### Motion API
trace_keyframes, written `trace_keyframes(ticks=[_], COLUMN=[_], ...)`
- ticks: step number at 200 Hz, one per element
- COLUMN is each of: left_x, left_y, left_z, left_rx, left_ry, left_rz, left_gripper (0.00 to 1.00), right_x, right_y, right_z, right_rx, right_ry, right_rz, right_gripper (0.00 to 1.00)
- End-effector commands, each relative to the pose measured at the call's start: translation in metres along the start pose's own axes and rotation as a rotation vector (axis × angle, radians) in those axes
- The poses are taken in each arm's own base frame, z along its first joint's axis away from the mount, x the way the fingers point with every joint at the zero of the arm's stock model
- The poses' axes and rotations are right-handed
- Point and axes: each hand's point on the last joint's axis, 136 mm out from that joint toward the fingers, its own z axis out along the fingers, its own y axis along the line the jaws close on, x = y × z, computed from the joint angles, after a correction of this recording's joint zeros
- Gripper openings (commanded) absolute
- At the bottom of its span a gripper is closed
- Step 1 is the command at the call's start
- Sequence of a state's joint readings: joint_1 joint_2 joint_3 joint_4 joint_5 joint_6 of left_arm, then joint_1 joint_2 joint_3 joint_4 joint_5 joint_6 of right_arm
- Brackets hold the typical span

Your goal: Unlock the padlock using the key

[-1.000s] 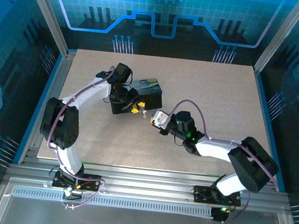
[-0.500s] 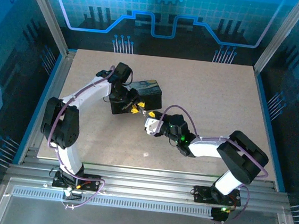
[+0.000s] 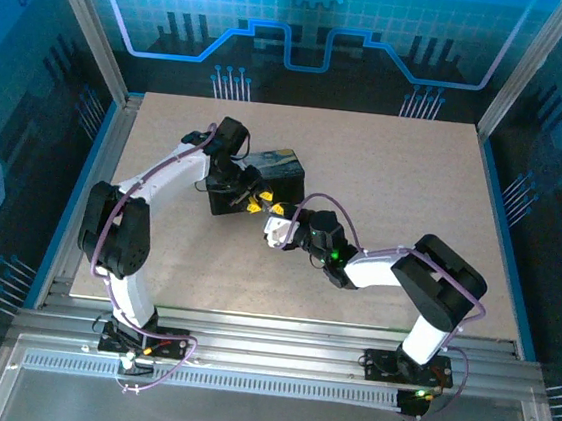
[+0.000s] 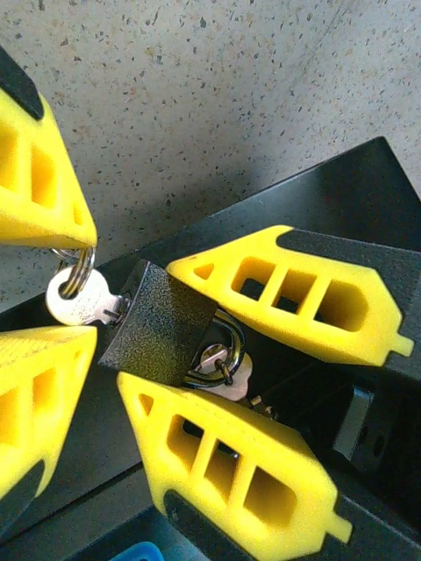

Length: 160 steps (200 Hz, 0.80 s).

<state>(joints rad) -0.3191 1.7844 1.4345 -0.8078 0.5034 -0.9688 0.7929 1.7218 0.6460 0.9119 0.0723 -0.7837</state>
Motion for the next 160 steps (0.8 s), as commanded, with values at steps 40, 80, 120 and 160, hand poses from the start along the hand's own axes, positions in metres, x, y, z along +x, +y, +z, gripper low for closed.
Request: trace_keyframes(ticks=[40,80,120,160], left_x=[0.017,0.019,0.017,0.018], left_y=[-0.013,-0.012,-0.014,-0.018], left_z=[-0.003,-0.004,-0.002,-0.005], left_rx=[0.06,0.058,0.061,0.073], left_ry=[0.089,0.093,0.09,0.088], left_rz=[-0.022,-0.018,-0.018,-0.007], left_gripper=[0.0,0.0,0.0,0.0], right_x=[-0.007,-0.004,-0.009,-0.006], right_y=[-0.014,-0.026,-0.028,-0.029], right_z=[0.012,0.011,0.002,-0.008], right_rx=[0.078,0.109,0.067,-0.058], right_ry=[-0.035,-0.045,-0.08,-0.118], right_rz=[0.004,0.076,0.176,0.432], right_gripper=[0.28,0.2,0.2,0.19])
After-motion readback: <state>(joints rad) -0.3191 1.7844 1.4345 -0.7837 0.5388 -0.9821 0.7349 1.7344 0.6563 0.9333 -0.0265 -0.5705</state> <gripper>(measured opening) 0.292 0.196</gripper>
